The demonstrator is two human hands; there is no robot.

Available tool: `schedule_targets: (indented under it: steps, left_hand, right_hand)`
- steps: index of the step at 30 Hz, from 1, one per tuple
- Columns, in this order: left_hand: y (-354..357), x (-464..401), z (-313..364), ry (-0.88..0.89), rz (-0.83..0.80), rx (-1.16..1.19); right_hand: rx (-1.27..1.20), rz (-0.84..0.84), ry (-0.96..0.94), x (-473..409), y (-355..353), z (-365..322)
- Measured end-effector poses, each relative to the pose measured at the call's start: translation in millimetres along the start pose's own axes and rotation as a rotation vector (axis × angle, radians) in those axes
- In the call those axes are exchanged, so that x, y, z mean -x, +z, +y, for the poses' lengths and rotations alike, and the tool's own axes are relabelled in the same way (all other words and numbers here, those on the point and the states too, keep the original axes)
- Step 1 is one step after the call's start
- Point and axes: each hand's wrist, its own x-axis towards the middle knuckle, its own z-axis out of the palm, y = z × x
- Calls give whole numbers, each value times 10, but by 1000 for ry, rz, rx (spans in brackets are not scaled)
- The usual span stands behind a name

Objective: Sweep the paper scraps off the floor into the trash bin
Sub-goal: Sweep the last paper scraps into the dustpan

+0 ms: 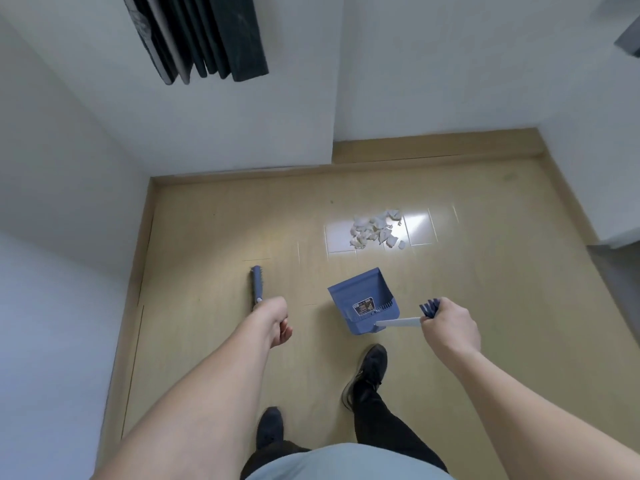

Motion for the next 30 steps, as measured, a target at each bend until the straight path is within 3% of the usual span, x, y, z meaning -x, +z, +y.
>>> schedule_targets:
  steps: [6, 15, 22, 30]
  left_hand:
    - [1125, 129, 724, 3, -51, 28]
    - [1850, 278, 1624, 42, -13, 134]
    - [2429, -8, 2281, -8, 28, 17]
    - [3459, -201, 3439, -109, -128, -214]
  right_hand:
    - [8, -31, -15, -987, -609, 231]
    - [-30, 9, 49, -2014, -1233, 494]
    - [-47, 11, 107, -2818, -1527, 469]
    - [17, -26, 139, -3760, -2004, 270]
